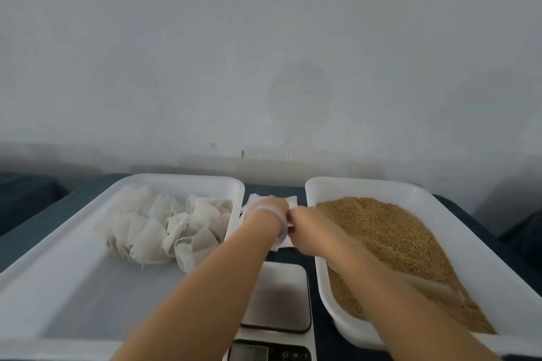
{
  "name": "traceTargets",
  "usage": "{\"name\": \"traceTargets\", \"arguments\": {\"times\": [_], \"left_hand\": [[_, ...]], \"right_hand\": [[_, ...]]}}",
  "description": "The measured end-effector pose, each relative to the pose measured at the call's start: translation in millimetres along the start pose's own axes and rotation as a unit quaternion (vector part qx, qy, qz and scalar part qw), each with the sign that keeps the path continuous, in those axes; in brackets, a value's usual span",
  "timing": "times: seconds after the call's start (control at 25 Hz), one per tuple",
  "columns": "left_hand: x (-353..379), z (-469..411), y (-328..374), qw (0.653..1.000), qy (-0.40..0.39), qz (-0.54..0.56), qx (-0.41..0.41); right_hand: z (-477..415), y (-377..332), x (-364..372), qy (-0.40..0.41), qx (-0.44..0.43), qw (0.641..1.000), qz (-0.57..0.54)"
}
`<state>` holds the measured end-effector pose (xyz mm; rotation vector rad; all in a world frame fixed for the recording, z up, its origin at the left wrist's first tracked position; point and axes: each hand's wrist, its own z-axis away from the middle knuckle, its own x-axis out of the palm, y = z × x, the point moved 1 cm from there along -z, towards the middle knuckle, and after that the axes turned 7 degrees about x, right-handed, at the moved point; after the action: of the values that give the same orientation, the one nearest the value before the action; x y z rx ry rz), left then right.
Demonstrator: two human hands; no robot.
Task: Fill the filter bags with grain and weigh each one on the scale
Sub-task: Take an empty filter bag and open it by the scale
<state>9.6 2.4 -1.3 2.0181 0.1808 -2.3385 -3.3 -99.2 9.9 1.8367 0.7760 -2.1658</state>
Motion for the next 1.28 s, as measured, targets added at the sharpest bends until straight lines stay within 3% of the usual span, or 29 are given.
{"name": "traceTargets", "arguments": {"times": [0.08, 0.24, 0.6, 0.76, 0.88, 1.0, 1.12, 1.16, 1.28], "left_hand": [[20, -5, -5, 0.999, -0.029, 0.0, -0.016], [67, -13, -15, 0.997, -0.068, 0.03, -0.038], [77, -5, -17, 0.997, 0.005, -0.073, -0.028], [64, -5, -15, 0.997, -0.027, 0.015, -0.07], [43, -4, -18, 0.997, -0.037, 0.049, -0.05], [19, 6, -27, 0.987, 0.079, 0.137, -0.021], [2, 27, -41, 0.938, 0.152, 0.313, -0.009], [2, 34, -45, 0.903, 0.147, 0.404, -0.014], [8, 59, -49, 0.744, 0.083, 0.662, -0.032]], "right_hand": [[-7, -2, 11, -0.009, 0.023, 0.998, 0.053], [-22, 7, 41, 0.024, -0.022, 0.988, 0.152], [-28, 15, 58, 0.067, -0.041, 0.986, 0.146], [-29, 15, 56, 0.057, -0.042, 0.985, 0.156], [-30, 16, 56, 0.076, -0.049, 0.985, 0.15], [-30, 21, 45, 0.11, -0.046, 0.993, 0.025], [-27, 22, 20, 0.099, -0.049, 0.975, -0.195], [-26, 22, 15, 0.102, -0.04, 0.96, -0.256], [-17, 23, 8, 0.098, 0.02, 0.883, -0.458]]}}
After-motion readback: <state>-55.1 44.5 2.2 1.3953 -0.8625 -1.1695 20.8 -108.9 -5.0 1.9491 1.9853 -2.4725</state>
